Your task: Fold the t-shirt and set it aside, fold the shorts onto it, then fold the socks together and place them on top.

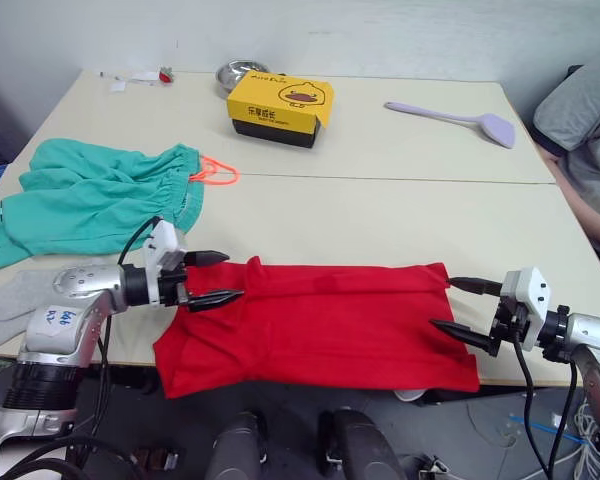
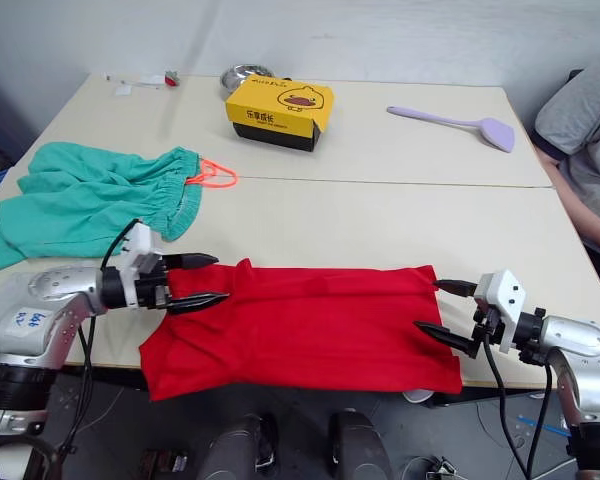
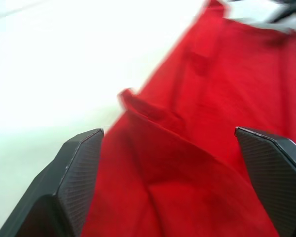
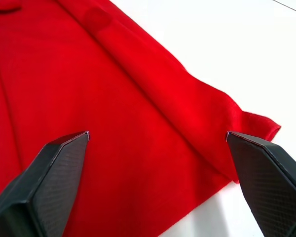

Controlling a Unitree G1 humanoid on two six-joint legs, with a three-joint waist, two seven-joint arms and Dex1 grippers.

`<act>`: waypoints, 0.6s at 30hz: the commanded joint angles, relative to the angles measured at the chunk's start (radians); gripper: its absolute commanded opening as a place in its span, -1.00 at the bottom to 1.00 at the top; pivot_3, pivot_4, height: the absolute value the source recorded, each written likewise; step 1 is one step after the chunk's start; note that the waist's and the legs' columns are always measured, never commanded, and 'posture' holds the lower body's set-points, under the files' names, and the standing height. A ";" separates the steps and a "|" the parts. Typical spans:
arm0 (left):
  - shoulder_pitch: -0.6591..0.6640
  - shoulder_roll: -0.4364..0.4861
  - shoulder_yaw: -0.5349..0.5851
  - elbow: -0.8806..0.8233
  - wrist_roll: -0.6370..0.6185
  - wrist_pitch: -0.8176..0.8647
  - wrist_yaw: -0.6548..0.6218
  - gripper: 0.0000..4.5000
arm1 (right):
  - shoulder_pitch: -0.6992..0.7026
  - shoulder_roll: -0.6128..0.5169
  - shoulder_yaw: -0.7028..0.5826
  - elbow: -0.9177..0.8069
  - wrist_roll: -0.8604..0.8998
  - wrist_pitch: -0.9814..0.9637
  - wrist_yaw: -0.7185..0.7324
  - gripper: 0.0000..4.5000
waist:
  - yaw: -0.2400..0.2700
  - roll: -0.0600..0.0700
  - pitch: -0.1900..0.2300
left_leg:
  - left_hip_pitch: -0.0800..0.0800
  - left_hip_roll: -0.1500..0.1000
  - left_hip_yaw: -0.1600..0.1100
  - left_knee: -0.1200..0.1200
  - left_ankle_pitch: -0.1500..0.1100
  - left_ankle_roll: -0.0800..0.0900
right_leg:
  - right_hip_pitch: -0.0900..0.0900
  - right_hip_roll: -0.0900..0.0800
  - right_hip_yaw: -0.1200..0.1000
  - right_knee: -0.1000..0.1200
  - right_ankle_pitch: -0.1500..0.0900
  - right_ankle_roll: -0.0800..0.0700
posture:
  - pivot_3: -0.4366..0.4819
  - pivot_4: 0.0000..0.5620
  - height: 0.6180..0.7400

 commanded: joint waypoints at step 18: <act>0.125 0.005 -0.086 -0.324 0.161 0.137 0.253 0.99 | 0.016 0.021 -0.021 -0.018 0.015 -0.033 -0.004 1.00 | 0.003 0.000 0.000 | 0.000 0.000 0.000 -0.002 0.001 -0.002 | 0.001 0.000 0.000 -0.004 0.000 0.000 | -0.05 -0.47 1.00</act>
